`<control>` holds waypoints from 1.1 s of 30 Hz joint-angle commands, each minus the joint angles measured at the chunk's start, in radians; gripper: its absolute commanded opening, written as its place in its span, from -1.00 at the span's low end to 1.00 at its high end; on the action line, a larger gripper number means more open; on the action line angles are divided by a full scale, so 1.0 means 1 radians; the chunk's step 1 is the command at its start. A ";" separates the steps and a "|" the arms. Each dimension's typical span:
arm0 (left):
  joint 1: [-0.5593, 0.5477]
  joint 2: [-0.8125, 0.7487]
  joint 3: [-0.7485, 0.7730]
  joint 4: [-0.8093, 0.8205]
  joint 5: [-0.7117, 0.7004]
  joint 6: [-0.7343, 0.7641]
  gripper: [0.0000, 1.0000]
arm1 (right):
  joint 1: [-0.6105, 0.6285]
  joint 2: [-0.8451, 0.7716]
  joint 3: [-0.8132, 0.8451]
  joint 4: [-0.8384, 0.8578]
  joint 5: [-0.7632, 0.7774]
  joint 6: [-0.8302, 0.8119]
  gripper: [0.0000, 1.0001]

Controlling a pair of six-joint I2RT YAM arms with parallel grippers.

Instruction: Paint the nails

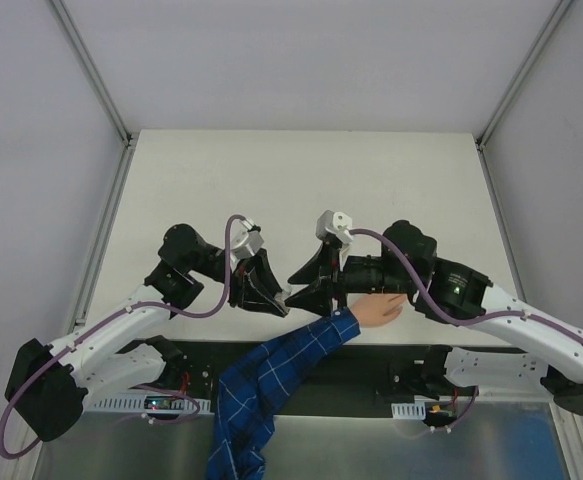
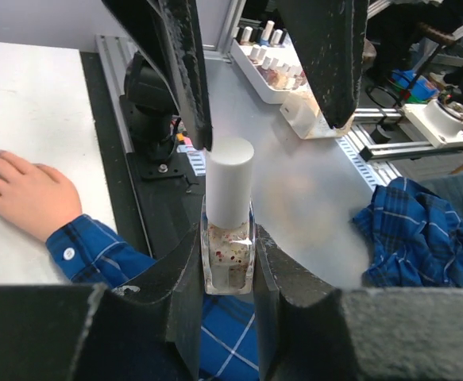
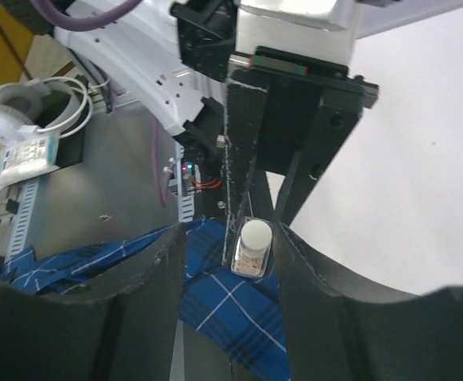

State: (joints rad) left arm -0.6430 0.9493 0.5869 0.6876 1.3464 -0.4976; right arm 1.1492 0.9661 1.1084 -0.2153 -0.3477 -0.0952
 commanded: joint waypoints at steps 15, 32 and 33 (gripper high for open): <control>-0.030 -0.041 0.034 0.082 0.065 0.004 -1.00 | -0.022 0.056 -0.005 0.102 -0.168 -0.049 -0.07; -0.024 -0.058 0.037 0.058 0.007 0.034 -1.00 | -0.040 0.069 -0.007 0.093 -0.197 -0.028 -0.99; -0.021 -0.063 0.039 0.038 -0.015 0.063 -1.00 | -0.042 0.072 -0.008 0.094 -0.192 -0.026 -0.99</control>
State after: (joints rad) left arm -0.6621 0.9176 0.5869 0.6983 1.3758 -0.5091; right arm 1.1137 1.0248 1.0870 -0.1535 -0.5037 -0.1322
